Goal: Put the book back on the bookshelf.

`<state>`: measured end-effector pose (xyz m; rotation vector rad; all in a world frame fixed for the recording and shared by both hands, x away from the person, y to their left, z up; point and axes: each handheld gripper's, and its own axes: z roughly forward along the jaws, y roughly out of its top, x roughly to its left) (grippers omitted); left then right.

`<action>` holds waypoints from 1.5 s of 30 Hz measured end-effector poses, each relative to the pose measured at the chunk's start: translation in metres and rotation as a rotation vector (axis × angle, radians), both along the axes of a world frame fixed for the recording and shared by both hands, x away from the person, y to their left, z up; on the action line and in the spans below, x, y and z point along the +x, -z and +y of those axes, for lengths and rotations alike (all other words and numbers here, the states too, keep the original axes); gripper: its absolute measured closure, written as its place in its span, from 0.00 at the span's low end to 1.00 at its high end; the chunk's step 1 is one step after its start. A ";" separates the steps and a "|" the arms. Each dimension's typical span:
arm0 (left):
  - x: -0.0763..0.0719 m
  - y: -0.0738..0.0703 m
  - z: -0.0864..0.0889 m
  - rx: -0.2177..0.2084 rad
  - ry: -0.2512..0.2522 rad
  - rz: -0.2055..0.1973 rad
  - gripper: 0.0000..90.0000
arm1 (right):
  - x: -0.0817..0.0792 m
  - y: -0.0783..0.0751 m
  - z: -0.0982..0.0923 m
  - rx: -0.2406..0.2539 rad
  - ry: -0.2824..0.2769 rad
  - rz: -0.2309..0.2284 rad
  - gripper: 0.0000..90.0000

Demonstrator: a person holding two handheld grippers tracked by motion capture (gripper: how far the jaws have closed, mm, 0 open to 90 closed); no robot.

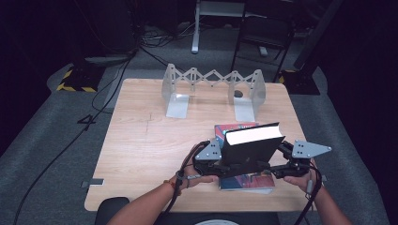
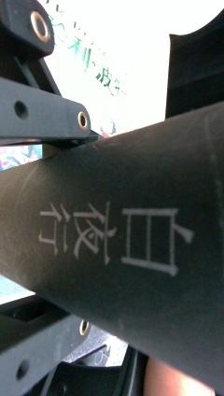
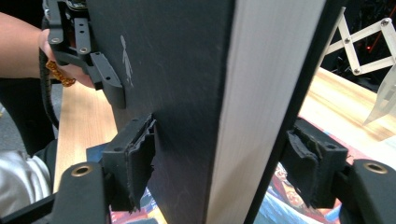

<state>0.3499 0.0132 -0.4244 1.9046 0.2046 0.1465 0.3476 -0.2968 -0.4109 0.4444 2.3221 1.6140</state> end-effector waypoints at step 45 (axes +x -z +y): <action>0.004 -0.018 -0.011 -0.079 -0.064 -0.033 0.59 | 0.035 0.050 -0.105 -0.159 0.442 0.139 0.27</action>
